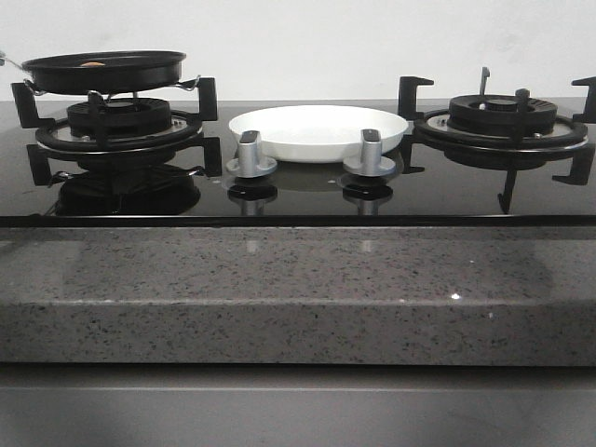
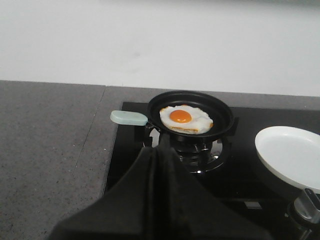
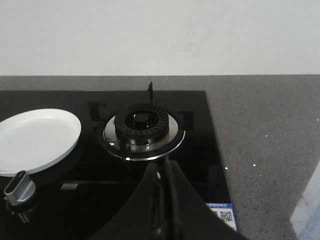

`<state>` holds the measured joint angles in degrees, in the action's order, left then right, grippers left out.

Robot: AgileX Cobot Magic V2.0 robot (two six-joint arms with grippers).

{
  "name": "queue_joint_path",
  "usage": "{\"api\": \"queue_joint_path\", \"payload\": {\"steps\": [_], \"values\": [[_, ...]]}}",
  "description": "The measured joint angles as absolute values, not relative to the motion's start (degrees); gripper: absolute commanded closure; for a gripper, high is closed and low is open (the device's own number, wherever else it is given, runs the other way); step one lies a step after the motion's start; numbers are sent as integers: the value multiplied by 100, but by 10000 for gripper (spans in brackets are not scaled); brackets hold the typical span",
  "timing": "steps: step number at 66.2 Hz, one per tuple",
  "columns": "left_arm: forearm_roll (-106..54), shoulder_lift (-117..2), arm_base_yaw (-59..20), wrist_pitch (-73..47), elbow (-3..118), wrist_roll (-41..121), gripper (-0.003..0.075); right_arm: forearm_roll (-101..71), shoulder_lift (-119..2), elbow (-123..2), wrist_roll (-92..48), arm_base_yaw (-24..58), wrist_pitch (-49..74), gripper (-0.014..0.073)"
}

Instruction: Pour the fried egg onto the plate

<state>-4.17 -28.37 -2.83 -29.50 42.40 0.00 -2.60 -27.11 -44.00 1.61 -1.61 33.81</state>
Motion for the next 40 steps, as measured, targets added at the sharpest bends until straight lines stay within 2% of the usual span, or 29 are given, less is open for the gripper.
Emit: {"api": "queue_joint_path", "payload": {"steps": [26,31,35,40], "values": [[-417,-3558,-283,-3025,4240,0,720,-260,-3290,-4304,127,-161,3486,655],[-417,-3678,-283,-3047,4240,0,648,-260,-3336,-4295,127,-161,3509,599],[-417,-3742,-283,-3058,4240,0,536,-260,-3348,-4295,127,-161,3518,502],[-417,-3836,-283,-3069,4240,0,380,-260,-3374,-4295,127,-161,3518,329]]}}
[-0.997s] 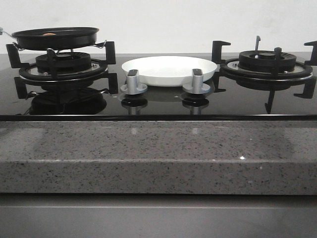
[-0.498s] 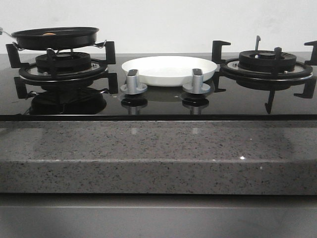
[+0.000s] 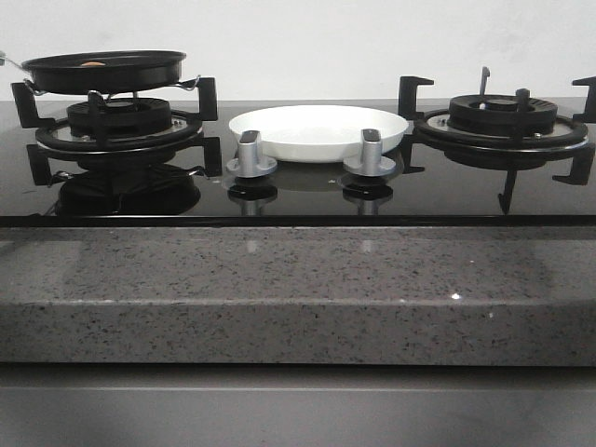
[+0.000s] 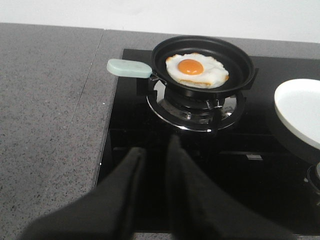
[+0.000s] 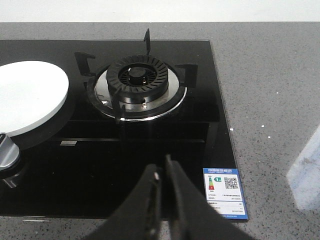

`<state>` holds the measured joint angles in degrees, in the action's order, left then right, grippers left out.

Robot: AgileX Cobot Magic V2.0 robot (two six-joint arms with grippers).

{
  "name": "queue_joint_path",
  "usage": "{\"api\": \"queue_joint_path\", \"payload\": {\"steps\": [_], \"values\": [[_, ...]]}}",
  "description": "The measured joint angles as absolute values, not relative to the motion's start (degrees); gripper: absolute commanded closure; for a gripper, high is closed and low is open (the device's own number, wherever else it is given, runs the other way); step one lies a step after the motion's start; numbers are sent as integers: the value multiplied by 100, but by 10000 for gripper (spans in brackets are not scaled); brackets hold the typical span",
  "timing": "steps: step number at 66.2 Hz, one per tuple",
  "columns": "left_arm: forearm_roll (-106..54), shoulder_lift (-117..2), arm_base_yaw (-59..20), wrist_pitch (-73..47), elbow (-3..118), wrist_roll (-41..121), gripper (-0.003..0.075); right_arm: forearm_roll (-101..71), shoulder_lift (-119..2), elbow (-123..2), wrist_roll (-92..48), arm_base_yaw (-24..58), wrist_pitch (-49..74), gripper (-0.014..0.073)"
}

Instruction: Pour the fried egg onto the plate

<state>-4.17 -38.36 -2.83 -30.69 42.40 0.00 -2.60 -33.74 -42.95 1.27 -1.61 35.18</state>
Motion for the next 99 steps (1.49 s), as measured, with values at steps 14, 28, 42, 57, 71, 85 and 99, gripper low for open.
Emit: {"api": "queue_joint_path", "payload": {"steps": [14,28,42,57,71,85,99], "values": [[-417,-4014,-283,-3080,4240,0,225,-260,-3376,-4295,127,-161,3518,64],[-417,-4117,-283,-3080,4240,0,269,-328,-3386,-4295,127,-161,3553,65],[-417,-4131,-283,-3080,4240,0,309,-968,-3845,-4594,-521,83,4070,65],[-417,-4131,-283,-3080,4240,0,346,-2027,-5068,-5281,-1253,632,4535,65],[-417,-4131,-283,-3080,4240,0,355,-2396,-6373,-6013,-1304,770,4819,65],[-417,-4131,-283,-3080,4240,0,355,-2747,-7697,-6940,-1317,778,5120,65],[-417,-4131,-283,-3080,4240,0,355,-2809,-9033,-8177,-1317,778,5719,65]]}}
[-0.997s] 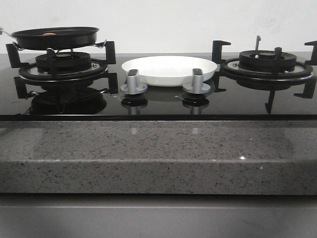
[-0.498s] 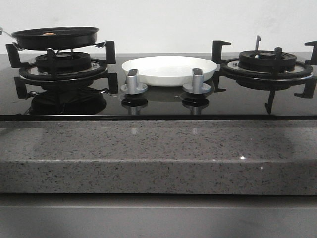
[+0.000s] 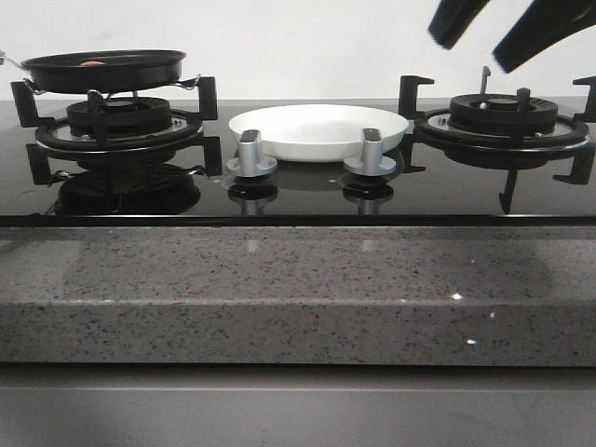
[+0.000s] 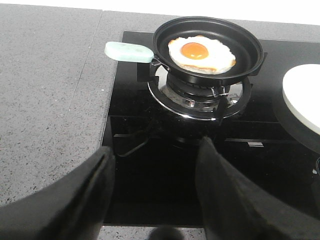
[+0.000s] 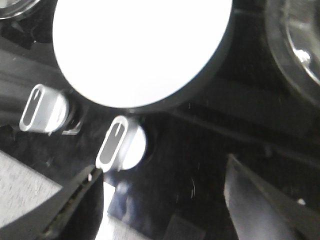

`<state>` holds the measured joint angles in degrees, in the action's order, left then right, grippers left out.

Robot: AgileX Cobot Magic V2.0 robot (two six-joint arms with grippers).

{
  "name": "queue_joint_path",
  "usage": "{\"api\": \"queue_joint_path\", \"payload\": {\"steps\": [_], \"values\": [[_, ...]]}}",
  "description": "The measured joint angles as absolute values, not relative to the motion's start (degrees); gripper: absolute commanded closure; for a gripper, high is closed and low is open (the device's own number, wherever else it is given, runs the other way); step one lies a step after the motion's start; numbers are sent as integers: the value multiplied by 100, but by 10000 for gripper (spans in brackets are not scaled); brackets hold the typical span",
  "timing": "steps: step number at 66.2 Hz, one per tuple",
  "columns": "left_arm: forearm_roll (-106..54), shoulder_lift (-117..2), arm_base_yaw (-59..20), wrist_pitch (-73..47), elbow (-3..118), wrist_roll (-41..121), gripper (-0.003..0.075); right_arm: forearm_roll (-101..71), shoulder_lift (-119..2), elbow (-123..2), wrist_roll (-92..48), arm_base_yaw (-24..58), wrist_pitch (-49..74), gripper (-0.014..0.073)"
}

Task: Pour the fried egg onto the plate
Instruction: 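Reach the right gripper down and grasp the white plate's rim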

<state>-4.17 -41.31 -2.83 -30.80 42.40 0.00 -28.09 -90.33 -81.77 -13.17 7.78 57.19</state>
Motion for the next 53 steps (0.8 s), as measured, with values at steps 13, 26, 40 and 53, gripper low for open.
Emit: {"api": "queue_joint_path", "payload": {"steps": [13,26,40,53], "values": [[-417,-4131,-283,-3080,4240,0,355,-2809,-10116,-9235,-1317,778,6093,71],[-417,-4131,-283,-3080,4240,0,355,-2809,-11019,-10167,-1317,778,6419,166],[-417,-4131,-283,-3080,4240,0,355,-2809,-11759,-11011,-1317,778,6752,182],[-417,-4131,-283,-3080,4240,0,355,-2799,-12240,-11541,-1289,778,6925,182]]}}
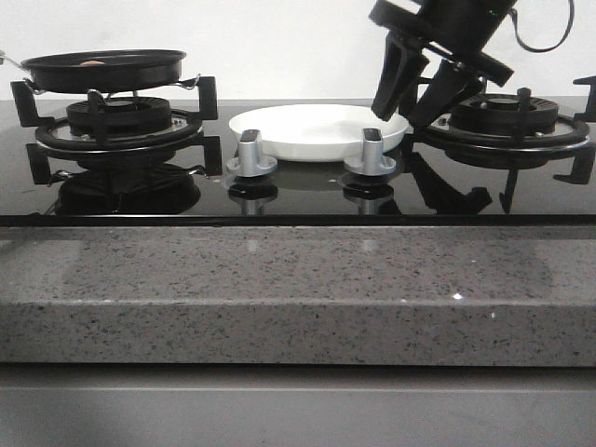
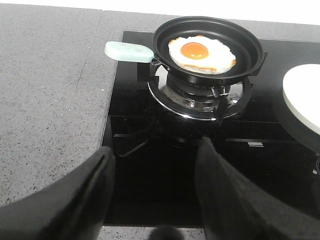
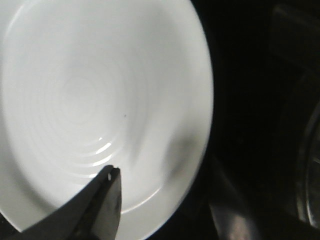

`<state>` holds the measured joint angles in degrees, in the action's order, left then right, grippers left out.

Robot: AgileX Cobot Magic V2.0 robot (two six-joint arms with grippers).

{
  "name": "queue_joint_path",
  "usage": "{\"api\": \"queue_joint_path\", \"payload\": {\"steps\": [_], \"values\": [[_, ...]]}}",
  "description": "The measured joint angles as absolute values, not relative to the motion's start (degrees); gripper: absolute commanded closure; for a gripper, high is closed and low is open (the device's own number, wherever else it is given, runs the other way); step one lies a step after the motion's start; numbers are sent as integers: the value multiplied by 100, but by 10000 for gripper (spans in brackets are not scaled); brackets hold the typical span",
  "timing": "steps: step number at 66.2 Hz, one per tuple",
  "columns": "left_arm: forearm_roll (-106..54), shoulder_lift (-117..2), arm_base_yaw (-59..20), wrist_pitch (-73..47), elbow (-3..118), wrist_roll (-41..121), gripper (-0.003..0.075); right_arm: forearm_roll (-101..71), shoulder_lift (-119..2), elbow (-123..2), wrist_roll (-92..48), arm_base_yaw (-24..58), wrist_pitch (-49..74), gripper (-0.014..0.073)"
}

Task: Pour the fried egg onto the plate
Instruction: 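Reach the right gripper down and grasp the white plate's rim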

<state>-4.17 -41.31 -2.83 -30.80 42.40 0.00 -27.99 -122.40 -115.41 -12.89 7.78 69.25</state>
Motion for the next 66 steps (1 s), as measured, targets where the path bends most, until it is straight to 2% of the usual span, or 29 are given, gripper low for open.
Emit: {"api": "queue_joint_path", "payload": {"steps": [10,25,44,66], "values": [[-417,-4131,-283,-3080,4240,0,355,-2799,-12384,-11640,-1309,778,6944,200],[-417,-4131,-283,-3080,4240,0,355,-2787,-12417,-11664,-1314,778,6959,444],[-417,-4131,-283,-3080,4240,0,355,-2837,-12429,-11664,-1242,778,6614,659],[-417,-4131,-283,-3080,4240,0,355,-2753,-12464,-12133,-1115,778,6467,660]]}}
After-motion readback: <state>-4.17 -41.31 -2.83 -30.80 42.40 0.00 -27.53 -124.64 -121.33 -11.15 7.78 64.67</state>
